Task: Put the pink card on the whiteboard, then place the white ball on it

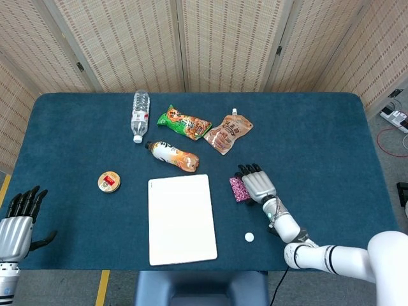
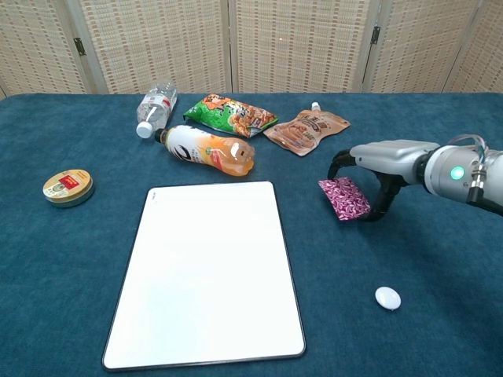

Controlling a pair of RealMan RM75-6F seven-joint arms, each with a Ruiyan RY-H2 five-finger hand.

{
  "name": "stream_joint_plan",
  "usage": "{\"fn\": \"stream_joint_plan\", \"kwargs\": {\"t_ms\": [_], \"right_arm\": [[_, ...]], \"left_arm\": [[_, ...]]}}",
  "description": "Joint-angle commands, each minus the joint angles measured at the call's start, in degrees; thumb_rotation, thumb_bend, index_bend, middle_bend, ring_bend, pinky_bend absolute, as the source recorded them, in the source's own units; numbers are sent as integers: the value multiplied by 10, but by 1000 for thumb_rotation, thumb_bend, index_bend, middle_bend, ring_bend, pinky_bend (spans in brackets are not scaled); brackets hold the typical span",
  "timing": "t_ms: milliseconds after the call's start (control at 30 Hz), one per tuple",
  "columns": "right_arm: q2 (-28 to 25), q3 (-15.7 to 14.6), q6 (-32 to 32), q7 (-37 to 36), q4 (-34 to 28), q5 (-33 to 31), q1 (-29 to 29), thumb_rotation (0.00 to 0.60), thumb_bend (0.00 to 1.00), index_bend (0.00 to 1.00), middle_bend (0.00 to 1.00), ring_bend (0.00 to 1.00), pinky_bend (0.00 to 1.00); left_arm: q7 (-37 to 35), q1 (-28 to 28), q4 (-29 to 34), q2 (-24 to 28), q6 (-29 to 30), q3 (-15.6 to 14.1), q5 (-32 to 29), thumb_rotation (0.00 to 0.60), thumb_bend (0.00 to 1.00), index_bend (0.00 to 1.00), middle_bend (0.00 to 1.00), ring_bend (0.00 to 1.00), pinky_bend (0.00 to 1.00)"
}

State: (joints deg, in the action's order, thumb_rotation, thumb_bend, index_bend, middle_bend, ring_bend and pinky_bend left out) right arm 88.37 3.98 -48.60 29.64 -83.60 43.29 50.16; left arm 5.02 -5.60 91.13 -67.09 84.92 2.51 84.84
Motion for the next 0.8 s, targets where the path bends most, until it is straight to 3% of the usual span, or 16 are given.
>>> {"fn": "stream_joint_plan", "kwargs": {"t_ms": [33,300,600,667,800], "right_arm": [[-10,7,-4,-12,-36,44,3,600,289,278,76,0,0],[15,12,22,15,-75,79,40,600,288,278,76,0,0],[66,15,51,72,-56,27,101,600,289,277,70,0,0],[72,11,54,90,-51,7,115,600,288,247,56,0,0],[77,10,46,100,-52,-12,127,600,288,40,34,0,0]], "left_arm": [[2,1,4,2,4,0,2,600,246,76,16,47,0],[10,4,18,10,8,-2,6,600,246,75,16,47,0],[8,11,19,14,14,-4,5,600,246,75,16,47,0],[6,12,17,14,14,-5,3,600,246,75,16,47,0],[2,13,12,12,14,-4,2,600,246,75,16,47,0]]}}
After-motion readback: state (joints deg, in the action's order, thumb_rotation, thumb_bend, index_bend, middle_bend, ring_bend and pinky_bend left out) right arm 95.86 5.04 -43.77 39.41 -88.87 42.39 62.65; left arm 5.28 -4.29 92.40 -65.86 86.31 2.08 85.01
